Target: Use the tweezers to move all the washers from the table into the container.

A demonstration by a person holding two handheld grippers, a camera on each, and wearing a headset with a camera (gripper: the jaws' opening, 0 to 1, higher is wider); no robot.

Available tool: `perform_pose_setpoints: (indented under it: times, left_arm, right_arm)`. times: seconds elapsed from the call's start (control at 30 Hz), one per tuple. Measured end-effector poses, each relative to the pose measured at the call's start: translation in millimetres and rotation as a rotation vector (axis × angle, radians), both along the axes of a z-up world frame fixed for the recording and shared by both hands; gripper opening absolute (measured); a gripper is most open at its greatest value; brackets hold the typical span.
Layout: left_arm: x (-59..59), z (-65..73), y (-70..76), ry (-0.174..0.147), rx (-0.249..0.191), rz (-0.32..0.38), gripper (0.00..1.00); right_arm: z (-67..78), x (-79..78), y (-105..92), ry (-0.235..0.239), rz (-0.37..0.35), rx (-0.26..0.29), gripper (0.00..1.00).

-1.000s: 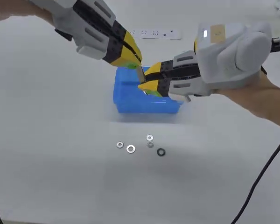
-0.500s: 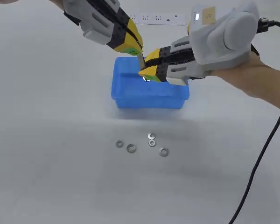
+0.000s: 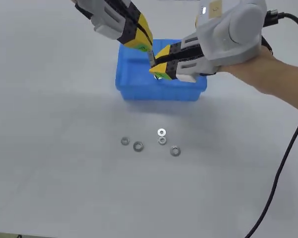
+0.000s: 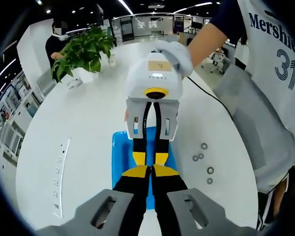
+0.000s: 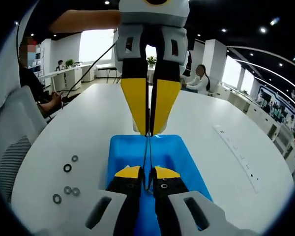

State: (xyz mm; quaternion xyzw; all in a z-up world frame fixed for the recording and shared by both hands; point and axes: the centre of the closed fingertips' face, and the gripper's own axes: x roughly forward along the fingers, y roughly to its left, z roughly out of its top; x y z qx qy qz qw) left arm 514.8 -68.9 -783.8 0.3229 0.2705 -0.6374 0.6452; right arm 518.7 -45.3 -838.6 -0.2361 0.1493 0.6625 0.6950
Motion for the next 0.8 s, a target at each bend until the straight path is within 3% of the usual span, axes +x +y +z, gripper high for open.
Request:
perform_pose_setpoints:
  times: [0.13, 0.33, 0.6, 0.8]
  left_arm:
    - [-0.5, -4.5, -0.9, 0.010, 0.004, -0.005, 0.06]
    - [-2.5, 0.1, -1.9, 0.009, -0.001, -0.012, 0.06]
    - [-11.1, 26.4, -4.1, -0.037, -0.005, -0.030, 0.06]
    - [-24.2, 51.5, -5.8, -0.066, 0.002, -0.049, 0.06]
  right_arm:
    - [-4.8, -0.2, -0.7, 0.008, -0.007, -0.010, 0.10]
    - [-1.2, -1.4, -1.0, -0.010, -0.015, -0.026, 0.11]
    - [22.6, -6.0, -2.9, -0.037, -0.017, -0.009, 0.11]
    - [50.3, -18.7, -4.3, -0.070, -0.013, 0.021, 0.11]
